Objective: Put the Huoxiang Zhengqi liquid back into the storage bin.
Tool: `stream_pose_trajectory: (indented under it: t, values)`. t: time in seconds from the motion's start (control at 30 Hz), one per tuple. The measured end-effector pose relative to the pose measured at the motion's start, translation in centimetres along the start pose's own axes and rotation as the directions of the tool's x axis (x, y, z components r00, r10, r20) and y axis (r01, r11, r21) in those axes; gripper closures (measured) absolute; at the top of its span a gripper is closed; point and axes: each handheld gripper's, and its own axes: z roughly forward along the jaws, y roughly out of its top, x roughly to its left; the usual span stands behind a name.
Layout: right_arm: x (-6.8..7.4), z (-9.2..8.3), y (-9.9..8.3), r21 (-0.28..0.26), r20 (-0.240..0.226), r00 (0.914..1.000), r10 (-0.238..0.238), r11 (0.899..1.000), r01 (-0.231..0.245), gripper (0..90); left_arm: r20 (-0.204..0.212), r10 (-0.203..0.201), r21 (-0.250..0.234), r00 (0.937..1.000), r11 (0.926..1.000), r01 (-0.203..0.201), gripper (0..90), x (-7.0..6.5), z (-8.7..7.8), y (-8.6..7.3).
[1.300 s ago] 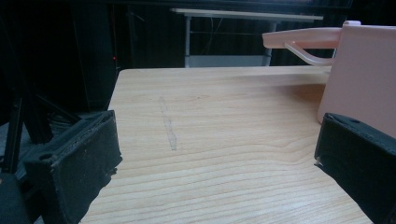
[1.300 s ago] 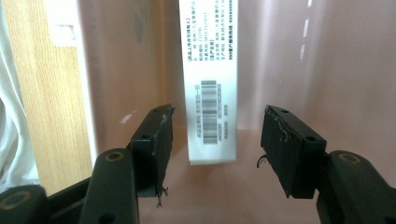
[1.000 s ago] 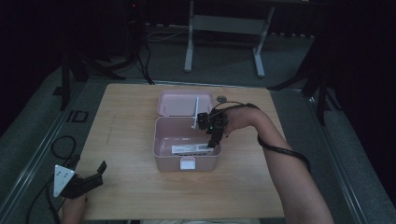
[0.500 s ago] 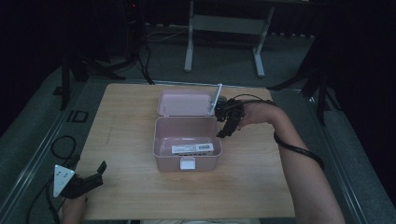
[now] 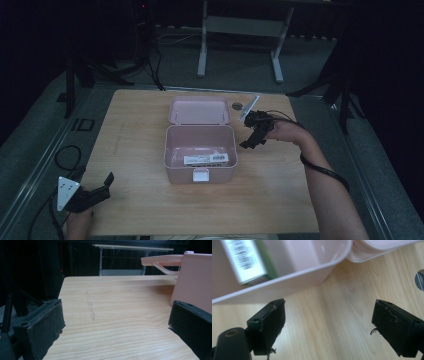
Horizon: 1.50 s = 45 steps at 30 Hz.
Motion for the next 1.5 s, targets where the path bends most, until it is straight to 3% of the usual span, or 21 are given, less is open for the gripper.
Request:
stream_pose_trajectory:
  t: [0.17,0.2,0.27,0.37,0.4,0.43,0.5,0.53,0.57,0.7,0.9,1.03,1.1,1.13,1.2,1.27,1.3,1.33,1.37,1.4,1.5]
  values:
    - [-0.8,1.8,-1.3,-0.066,0.057,0.996,0.069,0.996,-0.065,11.6,0.0,0.001,-0.001,1.0,1.0,-0.001,0.2,0.0,0.0,0.0]
    - [-1.1,2.6,-2.1,-0.107,0.098,0.9894,0.107,0.99,-0.096,11.6,0.001,0.001,-0.001,1.0,1.0,-0.001,0.2,0.0,0.0,0.0]
    - [-1.2,3.0,-2.5,-0.118,0.107,0.9868,0.121,0.987,-0.108,11.5,0.001,0.001,-0.001,1.0,1.0,-0.001,0.2,0.0,0.0,0.0]
    - [-1.4,4.0,-3.7,-0.16,0.157,0.9733,0.168,0.977,-0.143,11.5,0.002,0.002,-0.001,1.0,1.0,-0.002,0.2,0.0,0.0,0.0]
    - [-1.5,4.5,-4.6,-0.195,0.169,0.9655,0.198,0.967,-0.164,11.5,0.003,0.002,-0.001,1.0,1.0,-0.001,0.3,0.0,0.0,0.0]
    - [-1.5,4.5,-4.6,-0.195,0.169,0.9655,0.198,0.967,-0.164,11.5,0.003,0.002,-0.002,1.0,1.0,-0.002,0.3,0.0,0.0,0.0]
    - [-1.5,4.9,-5.4,-0.225,0.182,0.9558,0.231,0.956,-0.188,11.5,0.003,0.002,-0.002,1.0,1.0,-0.002,0.2,0.0,0.0,0.0]
    - [-1.4,5.3,-6.2,-0.26,0.203,0.9443,0.259,0.944,-0.204,11.5,0.003,0.003,-0.002,1.0,1.0,-0.003,0.2,0.0,0.0,0.0]
    - [-1.4,5.3,-6.2,-0.26,0.203,0.9443,0.259,0.944,-0.204,11.5,0.002,0.002,-0.002,1.0,1.0,-0.002,0.2,0.0,0.0,0.0]
    - [-1.4,5.8,-7.8,-0.301,0.231,0.9212,0.313,0.923,-0.239,11.5,0.002,0.002,-0.002,1.0,1.0,-0.002,0.3,0.0,0.0,0.0]
    - [-1.1,6.4,-9.7,-0.344,0.236,0.9042,0.356,0.901,-0.265,11.5,0.001,0.002,-0.001,1.0,1.0,-0.002,0.2,0.0,0.0,0.0]
    - [-0.7,6.4,-10.7,-0.402,0.234,0.8867,0.399,0.87,-0.285,11.5,0.002,0.002,-0.001,1.0,1.0,-0.002,0.2,0.0,0.0,0.0]
    - [-0.6,6.3,-11.2,-0.426,0.269,0.8704,0.412,0.862,-0.276,11.5,0.002,0.001,-0.001,1.0,1.0,-0.001,0.2,0.0,0.0,0.0]
    - [-0.7,6.2,-11.5,-0.445,0.271,0.8602,0.432,0.848,-0.286,11.6,0.003,0.002,-0.001,1.0,1.0,-0.002,0.2,0.0,0.0,0.0]
    - [-0.8,6.0,-12.3,-0.492,0.248,0.8402,0.482,0.81,-0.319,11.6,0.003,0.001,-0.002,1.0,1.0,-0.001,0.2,0.0,-0.1,0.0]
    - [-1.0,5.9,-13.2,-0.517,0.24,0.8208,0.518,0.784,-0.344,11.6,0.004,0.001,-0.001,1.0,1.0,-0.001,0.2,0.0,-0.1,0.0]
    - [-1.0,5.9,-13.2,-0.517,0.24,0.8208,0.518,0.784,-0.344,11.6,0.004,0.001,-0.001,1.0,1.0,-0.001,0.3,0.0,-0.1,0.0]
    - [-1.1,5.9,-13.6,-0.527,0.22,0.8145,0.537,0.768,-0.364,11.6,0.003,0.001,-0.001,1.0,1.0,-0.001,0.3,0.0,0.0,0.0]
    - [-1.2,5.8,-14.4,-0.552,0.209,0.7943,0.57,0.74,-0.386,11.6,0.003,0.001,-0.001,1.0,1.0,-0.001,0.3,0.0,0.0,0.0]
    - [-1.2,5.8,-14.8,-0.562,0.198,0.7888,0.582,0.727,-0.395,11.6,0.003,0.001,-0.001,1.0,1.0,-0.001,0.2,0.0,0.0,0.0]
    - [-1.1,5.9,-15.8,-0.574,0.195,0.7702,0.607,0.707,-0.413,11.6,0.002,0.001,0.0,1.0,1.0,-0.001,0.2,0.0,0.0,0.0]
